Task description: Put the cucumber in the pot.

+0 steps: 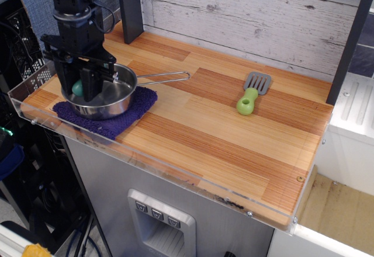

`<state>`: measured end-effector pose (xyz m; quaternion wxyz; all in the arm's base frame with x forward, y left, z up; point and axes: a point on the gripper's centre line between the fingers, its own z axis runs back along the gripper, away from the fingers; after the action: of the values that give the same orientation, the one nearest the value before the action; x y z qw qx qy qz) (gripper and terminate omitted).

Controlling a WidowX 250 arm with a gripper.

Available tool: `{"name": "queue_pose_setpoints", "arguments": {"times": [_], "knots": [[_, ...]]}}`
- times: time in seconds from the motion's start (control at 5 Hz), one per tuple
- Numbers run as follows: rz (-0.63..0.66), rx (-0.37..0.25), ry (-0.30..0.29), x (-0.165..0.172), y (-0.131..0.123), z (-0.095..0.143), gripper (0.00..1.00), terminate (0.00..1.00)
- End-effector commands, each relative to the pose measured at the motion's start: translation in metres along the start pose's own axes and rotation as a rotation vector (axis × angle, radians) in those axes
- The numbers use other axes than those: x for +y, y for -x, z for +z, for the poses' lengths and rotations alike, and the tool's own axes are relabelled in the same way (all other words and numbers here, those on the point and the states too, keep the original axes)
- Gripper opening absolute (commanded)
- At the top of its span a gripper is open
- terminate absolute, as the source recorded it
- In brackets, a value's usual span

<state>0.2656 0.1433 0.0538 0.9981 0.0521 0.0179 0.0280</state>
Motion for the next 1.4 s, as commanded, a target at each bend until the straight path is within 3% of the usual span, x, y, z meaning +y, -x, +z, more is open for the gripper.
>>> {"name": "queue_pose_setpoints", "arguments": {"times": [0.0, 0.4, 0.8, 1.2], "knots": [[-0.001, -0.026, 0.018, -0.007, 0.003, 0.024, 1.0, 0.0], [-0.016, -0.062, 0.08, -0.008, 0.006, 0.061, 1.0, 0.0], [0.004, -0.167, 0.141, -0.021, 0.004, 0.121, 1.0, 0.0], [-0.001, -0.198, 0.088, -0.04, -0.006, 0.129, 1.0, 0.0]]}}
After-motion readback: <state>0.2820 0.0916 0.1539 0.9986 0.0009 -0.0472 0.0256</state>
